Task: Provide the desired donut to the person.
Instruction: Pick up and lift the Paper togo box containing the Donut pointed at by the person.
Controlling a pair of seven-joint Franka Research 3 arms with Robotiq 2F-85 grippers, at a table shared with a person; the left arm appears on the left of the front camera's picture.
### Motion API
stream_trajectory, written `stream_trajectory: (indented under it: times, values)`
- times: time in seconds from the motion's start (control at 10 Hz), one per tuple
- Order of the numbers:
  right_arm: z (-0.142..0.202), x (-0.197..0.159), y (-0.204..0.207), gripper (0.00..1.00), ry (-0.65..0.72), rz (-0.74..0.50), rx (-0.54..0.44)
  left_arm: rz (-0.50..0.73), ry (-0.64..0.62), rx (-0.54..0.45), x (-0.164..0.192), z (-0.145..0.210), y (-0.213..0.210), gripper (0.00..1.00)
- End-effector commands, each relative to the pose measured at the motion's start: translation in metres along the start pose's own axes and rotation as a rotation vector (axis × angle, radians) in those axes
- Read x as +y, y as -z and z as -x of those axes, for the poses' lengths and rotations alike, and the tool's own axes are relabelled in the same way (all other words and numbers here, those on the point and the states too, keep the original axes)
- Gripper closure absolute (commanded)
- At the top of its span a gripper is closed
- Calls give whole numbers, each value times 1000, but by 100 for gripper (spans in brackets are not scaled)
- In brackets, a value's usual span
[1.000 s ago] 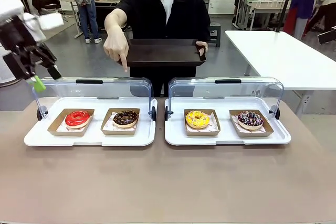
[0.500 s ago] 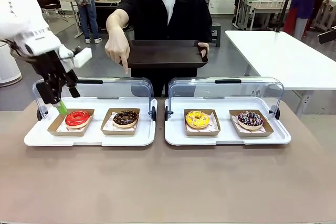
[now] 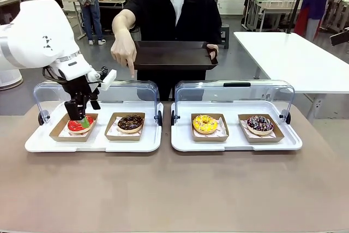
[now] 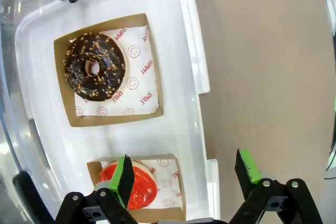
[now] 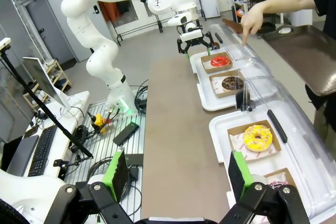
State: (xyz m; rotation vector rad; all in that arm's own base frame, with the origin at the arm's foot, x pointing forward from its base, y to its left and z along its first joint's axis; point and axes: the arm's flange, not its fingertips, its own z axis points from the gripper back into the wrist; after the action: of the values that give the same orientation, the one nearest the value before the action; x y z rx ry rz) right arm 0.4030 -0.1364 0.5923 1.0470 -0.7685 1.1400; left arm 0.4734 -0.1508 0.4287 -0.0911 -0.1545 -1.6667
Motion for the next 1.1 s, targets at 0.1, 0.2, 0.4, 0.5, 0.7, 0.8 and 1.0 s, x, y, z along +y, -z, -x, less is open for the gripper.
stream_trajectory:
  times: [0.1, 0.2, 0.4, 0.5, 0.7, 0.8, 1.0]
  values:
    - [0, 1, 0, 0, -4, -7, -4, -33, 18, 20, 10, -7, 6, 0]
    - [0, 1, 0, 0, -4, -7, -4, -11, 12, -13, 8, -3, 0, 0]
    - [0, 1, 0, 0, -4, -7, -4, -15, 10, 0, 6, -5, 4, 0]
    - [0, 1, 0, 0, -4, -7, -4, -15, 10, 0, 6, -5, 4, 0]
    - [0, 1, 0, 0, -4, -7, -4, -15, 10, 0, 6, -5, 4, 0]
    - [0, 1, 0, 0, -4, -7, -4, -15, 10, 0, 6, -5, 4, 0]
    - [0, 1, 0, 0, -4, -7, -4, -15, 10, 0, 6, -5, 4, 0]
